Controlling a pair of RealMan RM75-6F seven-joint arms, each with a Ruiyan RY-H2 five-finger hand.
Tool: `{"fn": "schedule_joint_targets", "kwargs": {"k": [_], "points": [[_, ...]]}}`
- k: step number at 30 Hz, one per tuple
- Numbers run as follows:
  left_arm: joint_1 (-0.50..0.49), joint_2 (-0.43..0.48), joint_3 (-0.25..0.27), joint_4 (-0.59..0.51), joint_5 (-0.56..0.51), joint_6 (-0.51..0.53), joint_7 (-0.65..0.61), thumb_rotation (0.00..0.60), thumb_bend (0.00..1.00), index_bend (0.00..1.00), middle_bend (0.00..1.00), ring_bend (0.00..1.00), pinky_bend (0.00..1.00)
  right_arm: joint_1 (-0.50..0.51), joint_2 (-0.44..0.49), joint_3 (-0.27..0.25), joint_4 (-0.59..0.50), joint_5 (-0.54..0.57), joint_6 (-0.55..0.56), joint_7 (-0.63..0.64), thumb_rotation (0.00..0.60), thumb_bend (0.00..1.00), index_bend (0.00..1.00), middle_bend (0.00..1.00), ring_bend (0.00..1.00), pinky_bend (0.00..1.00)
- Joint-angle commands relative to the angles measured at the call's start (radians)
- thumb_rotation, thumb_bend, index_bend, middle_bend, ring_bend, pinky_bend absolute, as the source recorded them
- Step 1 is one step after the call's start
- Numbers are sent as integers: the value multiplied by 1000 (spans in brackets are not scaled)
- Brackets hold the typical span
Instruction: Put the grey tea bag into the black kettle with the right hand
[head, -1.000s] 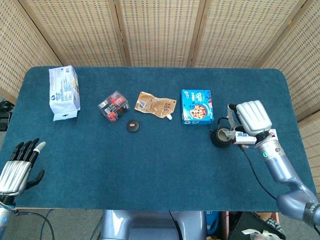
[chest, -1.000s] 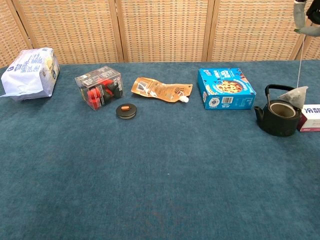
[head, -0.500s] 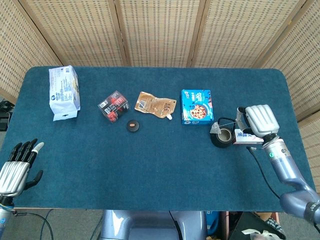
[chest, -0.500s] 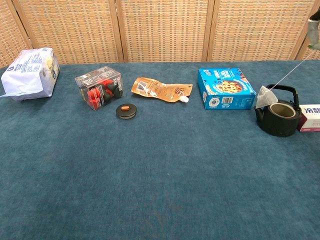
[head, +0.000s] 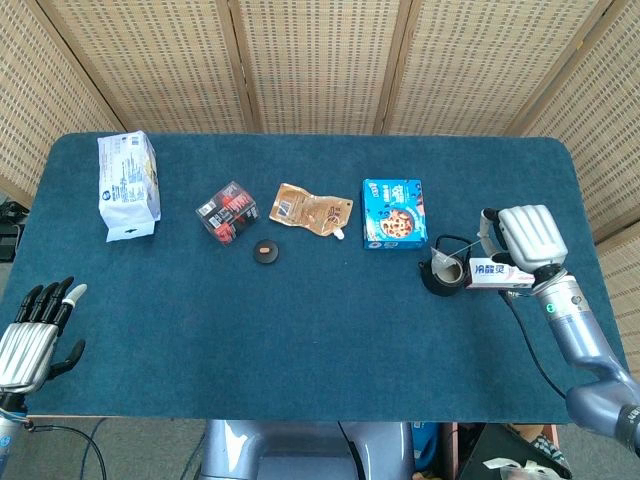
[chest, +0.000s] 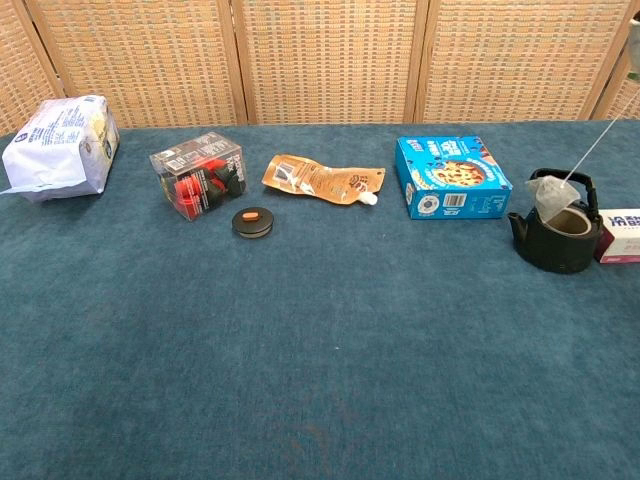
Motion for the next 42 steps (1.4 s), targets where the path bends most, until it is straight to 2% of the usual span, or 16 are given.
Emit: {"fn": "schedule_joint_targets", "kwargs": {"k": [1, 18, 36, 42], "points": [[-1, -1, 0, 0, 0, -2, 1, 600, 408, 0, 0, 0, 0, -2, 5, 1, -1, 6, -1, -1, 600, 852, 622, 880, 894, 952], [0, -4, 2, 2, -1, -3, 1, 600, 409, 0, 0, 0, 0, 3, -41, -24, 18, 1, -15, -21, 600, 852, 622, 879, 894, 952], [4, -1, 3, 4, 1, 1, -3, 600, 408, 0, 0, 0, 0, -4, -143, -103, 14, -69, 20, -175, 600, 851, 622, 878, 894, 952], [8, 1, 3, 8, -4, 3, -7, 600, 409, 0, 0, 0, 0, -3, -180, -132, 17, -100, 27, -235, 600, 847, 588, 878, 894, 952]]}}
